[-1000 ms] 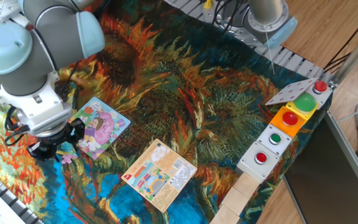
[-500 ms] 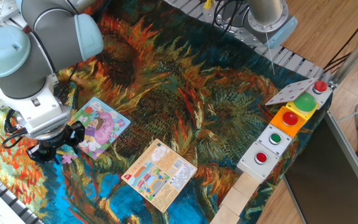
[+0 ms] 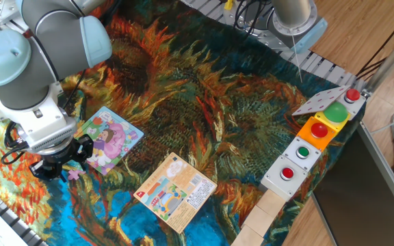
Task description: Assemble one piece of a puzzle
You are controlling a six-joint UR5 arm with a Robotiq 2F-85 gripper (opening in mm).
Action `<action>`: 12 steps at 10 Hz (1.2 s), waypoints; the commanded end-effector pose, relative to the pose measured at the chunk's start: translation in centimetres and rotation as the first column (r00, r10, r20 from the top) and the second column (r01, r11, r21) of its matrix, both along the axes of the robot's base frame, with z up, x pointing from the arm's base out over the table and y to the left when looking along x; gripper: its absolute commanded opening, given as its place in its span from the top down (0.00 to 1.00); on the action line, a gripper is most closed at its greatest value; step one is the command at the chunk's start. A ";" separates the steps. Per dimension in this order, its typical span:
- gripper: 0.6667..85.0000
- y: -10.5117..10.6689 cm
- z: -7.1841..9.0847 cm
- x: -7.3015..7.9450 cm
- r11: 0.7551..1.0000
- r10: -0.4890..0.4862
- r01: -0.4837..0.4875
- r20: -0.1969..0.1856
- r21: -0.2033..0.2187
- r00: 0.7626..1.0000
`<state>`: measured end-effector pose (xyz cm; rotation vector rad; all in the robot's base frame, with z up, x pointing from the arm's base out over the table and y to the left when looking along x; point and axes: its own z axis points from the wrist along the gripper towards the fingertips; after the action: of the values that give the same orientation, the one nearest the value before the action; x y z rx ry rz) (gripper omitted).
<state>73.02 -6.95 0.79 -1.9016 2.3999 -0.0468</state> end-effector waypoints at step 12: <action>0.42 -0.4 -0.8 -0.5 1.000 0.029 -0.029 -0.027 0.010 0.999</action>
<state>72.57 -7.35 0.01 -1.9522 2.3804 -0.0232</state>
